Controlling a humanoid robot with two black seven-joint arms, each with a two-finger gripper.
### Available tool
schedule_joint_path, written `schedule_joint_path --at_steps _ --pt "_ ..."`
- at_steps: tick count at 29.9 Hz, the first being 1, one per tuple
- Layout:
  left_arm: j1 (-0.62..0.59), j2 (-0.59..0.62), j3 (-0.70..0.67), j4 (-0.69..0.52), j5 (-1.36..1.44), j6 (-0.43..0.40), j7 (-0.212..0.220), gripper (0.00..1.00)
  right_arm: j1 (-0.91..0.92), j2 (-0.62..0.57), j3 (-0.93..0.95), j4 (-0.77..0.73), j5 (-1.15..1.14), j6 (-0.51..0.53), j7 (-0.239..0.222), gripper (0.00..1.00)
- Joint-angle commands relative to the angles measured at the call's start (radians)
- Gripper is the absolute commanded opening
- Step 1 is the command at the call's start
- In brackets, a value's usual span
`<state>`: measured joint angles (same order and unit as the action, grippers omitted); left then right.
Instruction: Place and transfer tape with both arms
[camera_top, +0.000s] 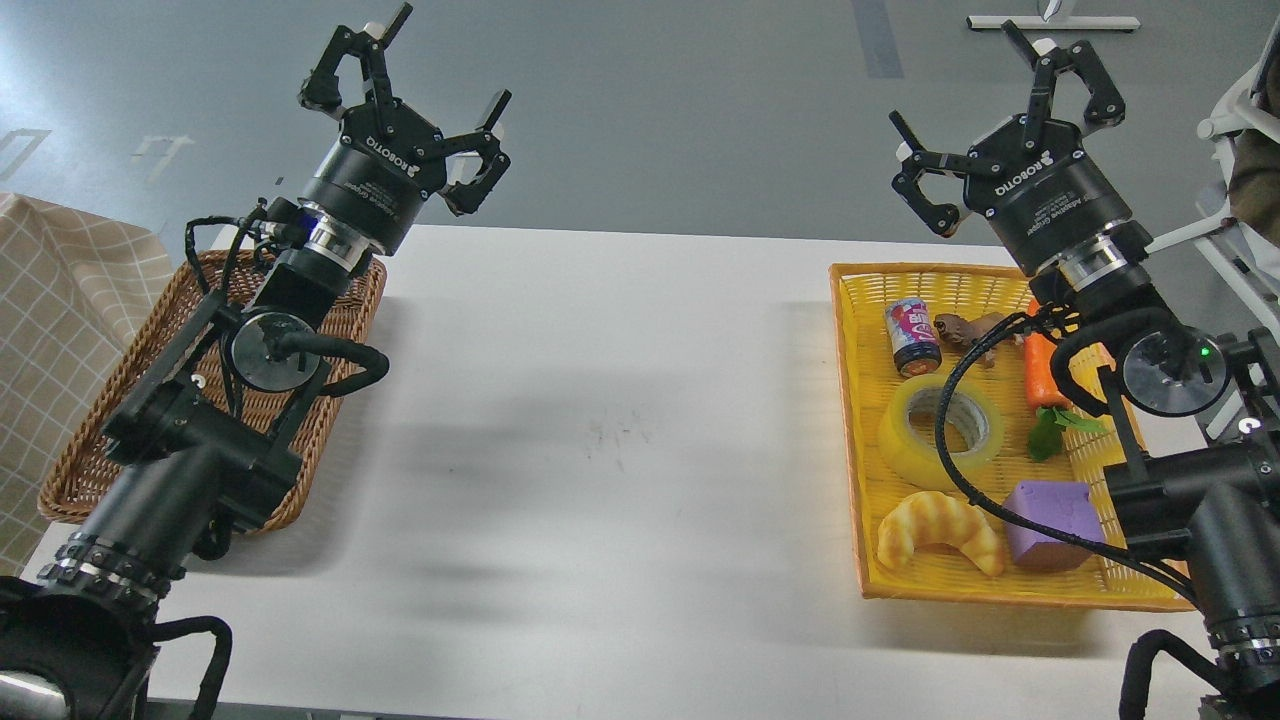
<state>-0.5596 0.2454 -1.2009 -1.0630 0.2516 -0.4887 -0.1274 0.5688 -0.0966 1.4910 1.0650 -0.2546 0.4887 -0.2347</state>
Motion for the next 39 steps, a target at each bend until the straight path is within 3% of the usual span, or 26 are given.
schedule_joint_path --at_steps 1,6,14,28,34,39 --pt "0.000 0.000 0.001 0.000 0.000 0.000 0.000 0.98 0.002 0.000 -0.015 0.004 -0.005 0.000 0.000 1.00" --pt "0.000 0.000 0.004 0.000 0.000 0.000 0.000 0.98 -0.006 -0.043 -0.090 0.012 -0.012 0.000 0.000 1.00" --pt "0.000 0.003 0.001 0.000 0.000 0.000 0.000 0.98 0.006 -0.215 -0.327 0.030 -0.144 0.000 0.000 1.00" --pt "-0.008 0.008 -0.002 -0.005 0.000 0.000 -0.001 0.98 0.019 -0.572 -0.518 0.276 -0.623 0.000 -0.011 1.00" --pt "-0.006 0.008 -0.002 -0.005 -0.002 0.000 -0.001 0.98 0.008 -0.687 -0.555 0.316 -0.719 0.000 -0.011 1.00" --pt "-0.008 0.008 -0.002 -0.005 -0.002 0.000 -0.001 0.98 0.000 -0.729 -0.575 0.317 -0.955 0.000 -0.002 1.00"
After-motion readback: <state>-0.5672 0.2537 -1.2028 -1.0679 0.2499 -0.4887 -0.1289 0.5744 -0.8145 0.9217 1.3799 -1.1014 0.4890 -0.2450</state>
